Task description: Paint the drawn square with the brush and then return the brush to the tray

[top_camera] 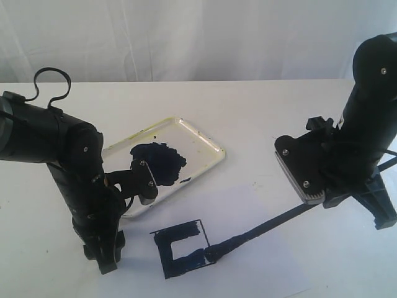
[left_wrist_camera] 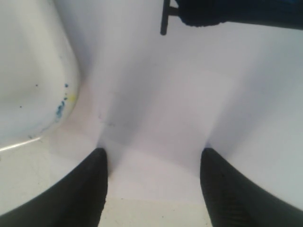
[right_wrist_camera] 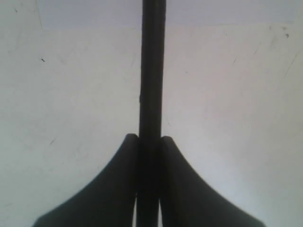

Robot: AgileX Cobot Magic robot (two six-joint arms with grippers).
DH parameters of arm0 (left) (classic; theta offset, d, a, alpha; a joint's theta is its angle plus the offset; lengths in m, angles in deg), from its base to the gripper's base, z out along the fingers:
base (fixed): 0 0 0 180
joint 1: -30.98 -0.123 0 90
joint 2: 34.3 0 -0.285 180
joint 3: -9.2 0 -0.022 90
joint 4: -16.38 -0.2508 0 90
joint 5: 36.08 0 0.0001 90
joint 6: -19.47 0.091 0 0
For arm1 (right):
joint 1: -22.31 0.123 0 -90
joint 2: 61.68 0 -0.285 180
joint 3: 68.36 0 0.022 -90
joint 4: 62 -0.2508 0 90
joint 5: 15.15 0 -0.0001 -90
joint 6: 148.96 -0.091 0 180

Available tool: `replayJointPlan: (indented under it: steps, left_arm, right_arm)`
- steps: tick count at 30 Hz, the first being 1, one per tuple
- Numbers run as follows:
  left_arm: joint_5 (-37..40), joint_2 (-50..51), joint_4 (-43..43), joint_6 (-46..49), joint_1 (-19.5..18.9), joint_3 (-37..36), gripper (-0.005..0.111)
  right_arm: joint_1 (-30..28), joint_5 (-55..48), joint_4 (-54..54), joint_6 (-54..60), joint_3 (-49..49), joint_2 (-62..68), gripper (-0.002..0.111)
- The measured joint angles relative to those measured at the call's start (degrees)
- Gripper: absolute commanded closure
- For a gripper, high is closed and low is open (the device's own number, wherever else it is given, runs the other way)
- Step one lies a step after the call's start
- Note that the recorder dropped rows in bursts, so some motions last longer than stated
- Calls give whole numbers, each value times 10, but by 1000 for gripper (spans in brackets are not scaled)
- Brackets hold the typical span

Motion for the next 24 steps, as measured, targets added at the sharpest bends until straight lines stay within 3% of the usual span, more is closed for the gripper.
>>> replayJointPlan:
  steps: [24]
  left_arm:
    - [0,0,0,0,0,0,45]
  right_arm:
    - [0,21,-22,12,0,0,108]
